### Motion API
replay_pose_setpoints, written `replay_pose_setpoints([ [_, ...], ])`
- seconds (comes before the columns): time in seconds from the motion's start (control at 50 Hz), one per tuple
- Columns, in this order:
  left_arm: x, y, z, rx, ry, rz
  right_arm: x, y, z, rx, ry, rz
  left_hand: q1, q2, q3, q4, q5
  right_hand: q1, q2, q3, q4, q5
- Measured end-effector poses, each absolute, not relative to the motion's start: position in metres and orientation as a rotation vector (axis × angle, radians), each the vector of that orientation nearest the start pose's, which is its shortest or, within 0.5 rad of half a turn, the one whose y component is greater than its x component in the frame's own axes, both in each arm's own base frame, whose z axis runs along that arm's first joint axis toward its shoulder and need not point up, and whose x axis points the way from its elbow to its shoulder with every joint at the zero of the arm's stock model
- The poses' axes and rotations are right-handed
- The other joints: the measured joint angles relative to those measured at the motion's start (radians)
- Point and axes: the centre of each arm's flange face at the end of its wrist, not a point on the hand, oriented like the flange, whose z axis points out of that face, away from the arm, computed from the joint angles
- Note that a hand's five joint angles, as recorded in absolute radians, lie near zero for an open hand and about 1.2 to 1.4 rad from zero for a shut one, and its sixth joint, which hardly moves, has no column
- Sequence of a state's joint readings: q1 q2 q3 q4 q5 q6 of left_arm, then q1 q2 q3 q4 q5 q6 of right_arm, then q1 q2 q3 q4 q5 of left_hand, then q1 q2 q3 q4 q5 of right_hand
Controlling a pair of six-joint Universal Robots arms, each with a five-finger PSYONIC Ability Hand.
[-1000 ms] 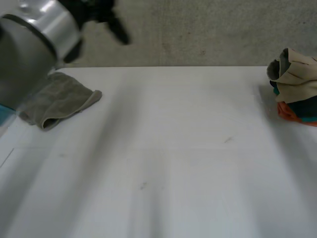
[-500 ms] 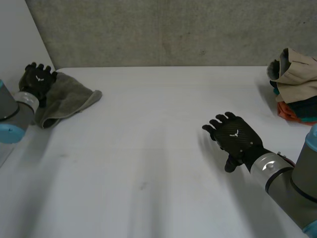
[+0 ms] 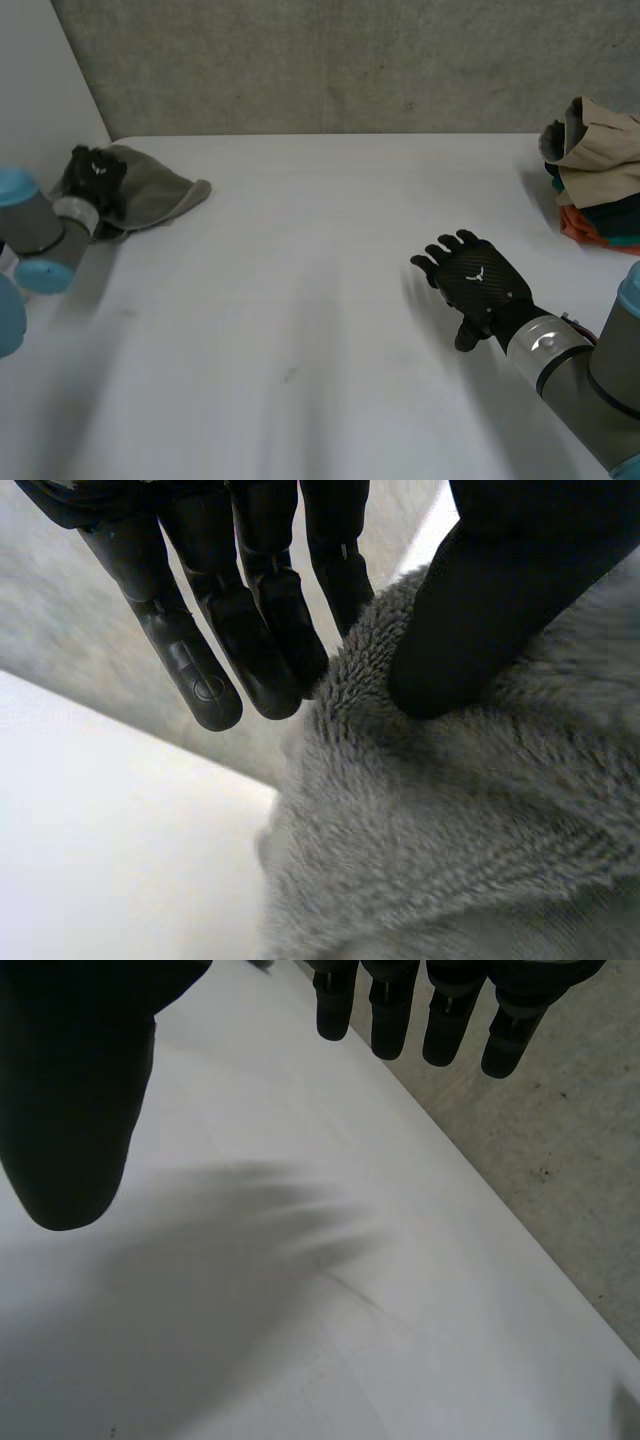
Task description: Fold the laundry.
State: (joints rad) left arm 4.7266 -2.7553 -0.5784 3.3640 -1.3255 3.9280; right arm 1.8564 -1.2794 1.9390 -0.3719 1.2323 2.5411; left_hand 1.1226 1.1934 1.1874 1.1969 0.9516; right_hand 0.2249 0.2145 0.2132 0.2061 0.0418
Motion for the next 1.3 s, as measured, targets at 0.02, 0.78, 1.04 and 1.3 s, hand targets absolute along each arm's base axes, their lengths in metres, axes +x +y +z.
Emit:
replay_pose_setpoints([
  [0.02, -0.152, -0.526, 0.135, 0.937, 1.694, -1.96, 0.239, -0.24, 0.148, -1.315, 2.052, -1.85, 0.0, 0.0, 0.0, 0.0, 0.0, 0.0, 0.0, 0.0, 0.0, 0.0],
  [0.78, -0.368, -0.27, 0.215, 1.262, 2.278, -2.396, 0.18, -0.29, 0.208, -0.883, 2.169, -2.149, -0.275, -0.308, -0.284, -0.293, -0.241, 0.0, 0.0, 0.0, 0.0, 0.0],
  [1.04, -0.344, -0.249, 0.226, 1.067, 2.206, -2.228, 0.175, -0.27, 0.212, -0.745, 2.425, -1.792, -0.849, -0.917, -0.917, -0.93, -0.867, 0.0, 0.0, 0.0, 0.0, 0.0],
  [1.3, -0.328, -0.199, 0.181, 1.047, 2.47, -2.013, 0.223, -0.224, 0.183, -0.65, 2.376, -1.478, -0.66, -0.744, -0.738, -0.745, -0.671, 0.039, 0.055, 0.055, 0.063, 0.059],
])
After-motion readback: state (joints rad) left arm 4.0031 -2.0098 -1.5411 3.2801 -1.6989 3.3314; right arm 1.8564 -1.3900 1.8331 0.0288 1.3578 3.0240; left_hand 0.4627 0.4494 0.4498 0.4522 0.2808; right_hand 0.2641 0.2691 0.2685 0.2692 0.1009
